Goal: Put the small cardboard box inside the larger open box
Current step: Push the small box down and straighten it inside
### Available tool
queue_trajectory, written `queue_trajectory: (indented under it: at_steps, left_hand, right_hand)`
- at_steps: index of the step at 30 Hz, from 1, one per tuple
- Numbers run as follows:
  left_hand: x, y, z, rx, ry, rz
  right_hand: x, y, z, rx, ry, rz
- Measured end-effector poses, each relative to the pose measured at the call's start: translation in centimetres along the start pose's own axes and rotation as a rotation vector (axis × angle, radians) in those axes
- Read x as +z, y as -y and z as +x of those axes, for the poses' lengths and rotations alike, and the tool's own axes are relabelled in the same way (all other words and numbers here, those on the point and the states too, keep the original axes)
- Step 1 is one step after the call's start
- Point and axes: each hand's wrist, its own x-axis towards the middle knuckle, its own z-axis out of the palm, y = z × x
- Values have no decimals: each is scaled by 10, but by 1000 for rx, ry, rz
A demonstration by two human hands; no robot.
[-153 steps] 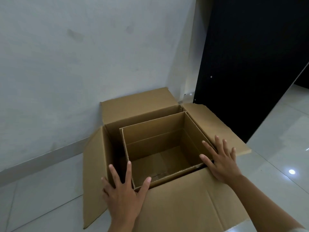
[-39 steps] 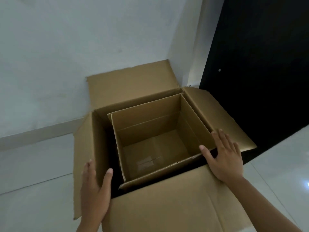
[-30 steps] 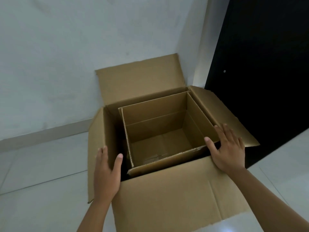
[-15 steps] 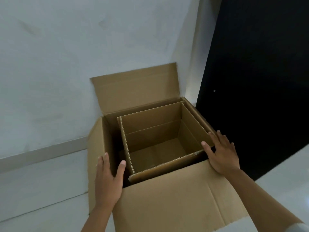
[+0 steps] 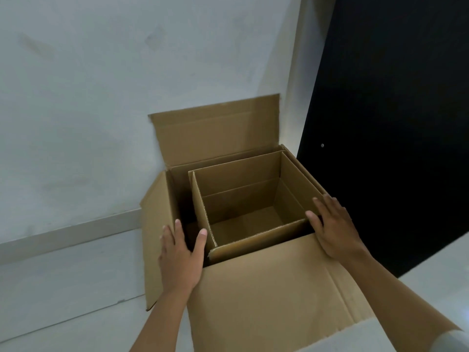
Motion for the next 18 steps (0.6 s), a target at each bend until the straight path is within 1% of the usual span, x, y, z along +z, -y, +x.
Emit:
queue_trajectory:
  at_steps: [6,12,15,18]
  left_hand:
    - [6,-7,7,0,19,7]
    - [-2,-3,1,-7,69,101]
    - [-2,0,-7,-30,41,137]
    - [4,1,-15,-60,14,107]
  right_hand:
    - [6,-5,0,-18,79,-69]
    - [-4,-4,-11,-21,136,-83]
    - [-2,-1,-14,-1,139,-96]
    - [4,3,-19,-24,116,-89]
